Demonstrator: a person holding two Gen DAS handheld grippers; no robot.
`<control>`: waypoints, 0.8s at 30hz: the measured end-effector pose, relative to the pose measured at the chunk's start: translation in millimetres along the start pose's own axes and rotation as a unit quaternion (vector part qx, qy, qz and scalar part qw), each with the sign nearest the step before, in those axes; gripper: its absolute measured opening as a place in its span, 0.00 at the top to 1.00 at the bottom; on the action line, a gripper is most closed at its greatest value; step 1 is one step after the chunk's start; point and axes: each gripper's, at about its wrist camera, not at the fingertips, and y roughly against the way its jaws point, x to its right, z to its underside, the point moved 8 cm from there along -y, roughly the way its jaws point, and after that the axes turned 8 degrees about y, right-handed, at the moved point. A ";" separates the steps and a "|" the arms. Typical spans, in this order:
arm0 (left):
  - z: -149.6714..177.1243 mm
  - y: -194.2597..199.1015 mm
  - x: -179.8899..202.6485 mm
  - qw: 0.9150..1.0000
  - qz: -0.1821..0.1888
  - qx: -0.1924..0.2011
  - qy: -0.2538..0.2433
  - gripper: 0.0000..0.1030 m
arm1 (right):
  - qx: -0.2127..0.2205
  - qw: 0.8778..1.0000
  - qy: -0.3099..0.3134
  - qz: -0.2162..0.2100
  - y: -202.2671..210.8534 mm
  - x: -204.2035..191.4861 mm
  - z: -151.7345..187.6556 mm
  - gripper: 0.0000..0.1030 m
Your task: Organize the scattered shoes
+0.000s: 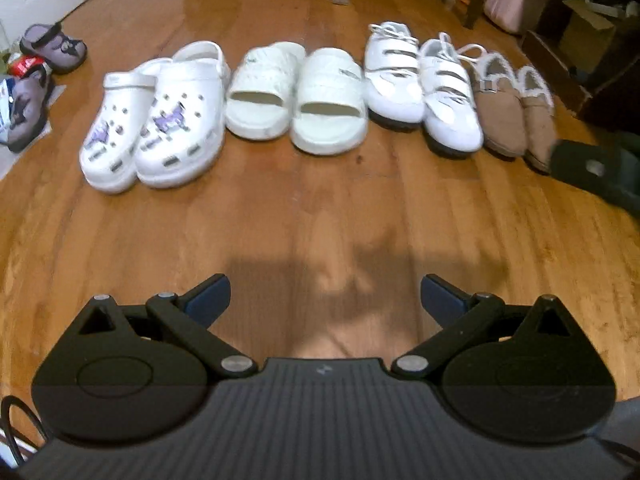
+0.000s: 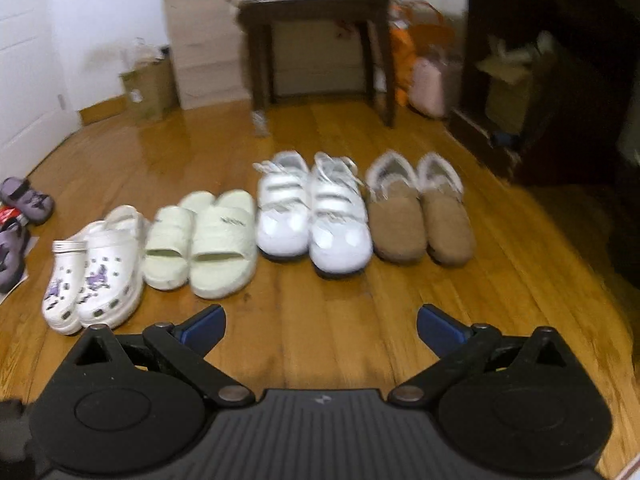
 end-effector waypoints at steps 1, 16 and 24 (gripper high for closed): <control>1.8 1.9 2.7 1.000 -0.005 0.003 -0.005 0.00 | -0.001 1.000 -0.001 0.000 -0.6 1.6 1.3 0.01; -1.7 40.2 2.5 0.998 -0.031 0.053 -0.025 0.00 | -0.014 0.998 0.064 0.004 0.2 2.6 16.7 0.01; -3.0 52.2 -8.0 0.997 -0.040 0.065 -0.011 0.00 | -0.036 0.996 0.077 0.003 -9.5 -0.7 28.5 0.01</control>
